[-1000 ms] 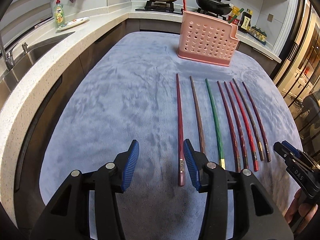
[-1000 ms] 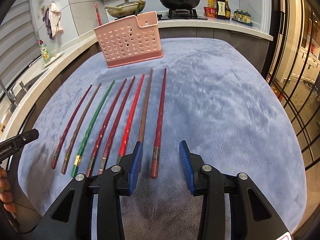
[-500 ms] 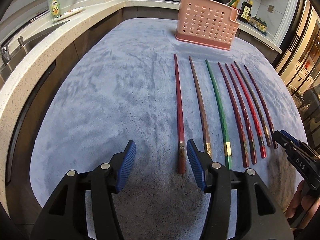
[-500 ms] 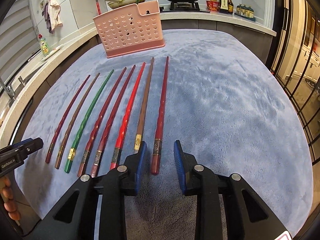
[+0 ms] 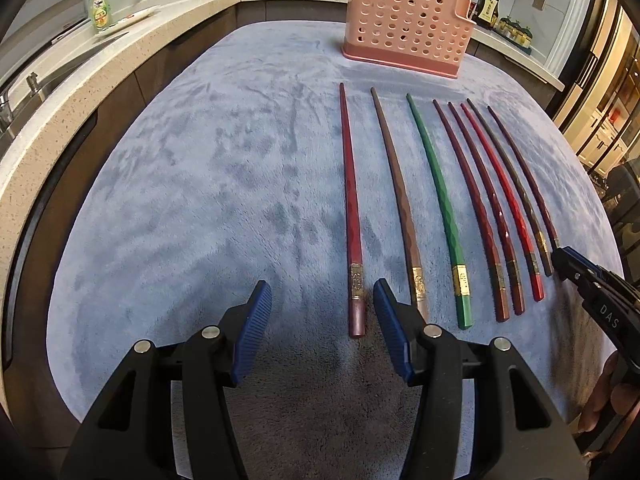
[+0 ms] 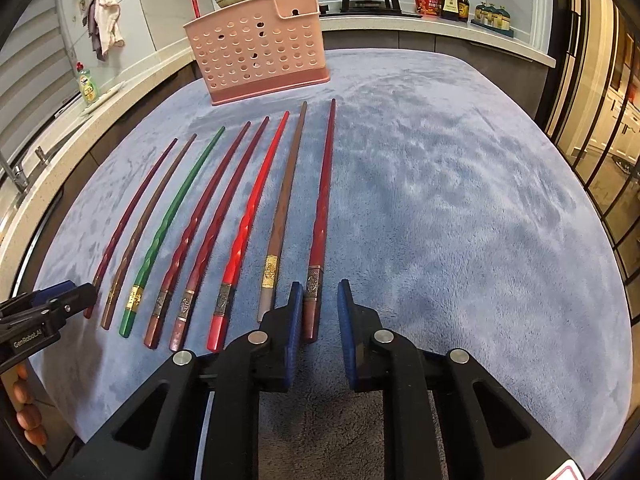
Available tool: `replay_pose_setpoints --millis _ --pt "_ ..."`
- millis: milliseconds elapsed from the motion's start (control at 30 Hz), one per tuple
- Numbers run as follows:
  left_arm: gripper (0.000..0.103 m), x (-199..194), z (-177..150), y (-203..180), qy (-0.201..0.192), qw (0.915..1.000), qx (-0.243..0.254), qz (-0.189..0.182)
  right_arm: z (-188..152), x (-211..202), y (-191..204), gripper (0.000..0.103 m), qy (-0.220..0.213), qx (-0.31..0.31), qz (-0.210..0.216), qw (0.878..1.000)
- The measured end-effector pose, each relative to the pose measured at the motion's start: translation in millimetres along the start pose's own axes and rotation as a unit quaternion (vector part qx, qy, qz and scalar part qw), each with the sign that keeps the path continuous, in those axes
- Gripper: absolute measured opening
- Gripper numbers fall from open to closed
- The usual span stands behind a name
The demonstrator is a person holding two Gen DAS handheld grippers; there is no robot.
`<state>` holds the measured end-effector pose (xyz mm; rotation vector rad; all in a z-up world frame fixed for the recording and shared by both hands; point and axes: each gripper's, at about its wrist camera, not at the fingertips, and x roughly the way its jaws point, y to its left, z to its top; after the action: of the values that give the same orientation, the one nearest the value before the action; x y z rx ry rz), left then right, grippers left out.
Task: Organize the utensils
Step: 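Close the left tool on a red chopstick while the right tool grasps a dark red chopstick, then lift both held chopsticks and carry them above the pink basket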
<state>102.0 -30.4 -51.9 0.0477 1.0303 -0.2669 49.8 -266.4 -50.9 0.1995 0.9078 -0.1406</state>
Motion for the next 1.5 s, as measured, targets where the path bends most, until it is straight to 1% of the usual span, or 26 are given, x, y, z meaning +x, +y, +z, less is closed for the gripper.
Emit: replay_pose_setpoints --millis 167,267,333,367,400,433,467,500,700,867,1033,1233,1367,1500 --pt "0.048 3.8 0.2 -0.4 0.0 1.0 0.003 0.005 -0.7 0.7 0.1 0.015 0.0 0.0 0.0 1.0" --pt "0.042 4.3 0.6 1.5 0.001 1.0 0.0 0.004 -0.7 0.7 -0.5 0.015 0.0 -0.001 0.0 1.0" --pt "0.03 4.6 1.7 3.7 0.001 1.0 -0.003 -0.001 -0.7 0.9 -0.5 0.014 0.0 -0.001 -0.001 1.0" --pt "0.026 4.2 2.4 5.6 0.002 1.0 -0.005 -0.006 -0.8 1.2 -0.6 0.013 0.0 -0.001 -0.001 1.0" --pt "0.017 4.1 3.0 6.2 0.003 0.9999 -0.006 -0.011 -0.8 1.1 -1.2 0.011 0.0 -0.001 -0.001 1.0" --pt "0.013 4.2 3.7 7.0 0.004 0.9998 -0.007 -0.016 -1.0 1.2 -1.7 0.01 0.001 0.001 0.0 1.0" --pt "0.012 4.1 3.9 7.1 0.005 0.9998 -0.007 -0.019 -0.7 0.7 -2.5 0.007 0.002 0.001 0.001 1.0" --pt "0.009 3.5 4.1 7.2 0.005 0.9997 -0.006 -0.021 -0.6 0.4 -2.9 0.007 0.003 0.002 0.002 1.0" --pt "0.008 -3.0 6.1 6.4 -0.001 0.9996 -0.003 -0.028 2.7 -9.0 -7.7 0.007 -0.004 0.009 0.005 1.0" --pt "0.008 -18.8 13.1 7.4 -0.016 0.9993 -0.008 -0.033 12.2 -29.4 -9.3 0.007 -0.028 0.011 0.009 1.0" --pt "0.008 -44.2 25.5 9.6 -0.044 0.9981 -0.015 -0.04 28.6 -57.2 -10.8 0.007 -0.063 0.015 0.015 0.998" --pt "0.008 -79.6 45.0 12.3 -0.088 0.9947 -0.022 -0.05 55.7 -93.7 -13.8 0.007 -0.119 0.017 0.019 0.993" --pt "0.007 -99.9 63.2 12.7 -0.117 0.9917 -0.021 -0.05 76.3 -108.4 -17.6 0.007 -0.143 0.021 0.019 0.989" --pt "0.007 -112.0 83.0 12.9 -0.14 0.9888 -0.019 -0.048 98.7 -117.5 -22.1 0.007 -0.164 0.028 0.018 0.986"
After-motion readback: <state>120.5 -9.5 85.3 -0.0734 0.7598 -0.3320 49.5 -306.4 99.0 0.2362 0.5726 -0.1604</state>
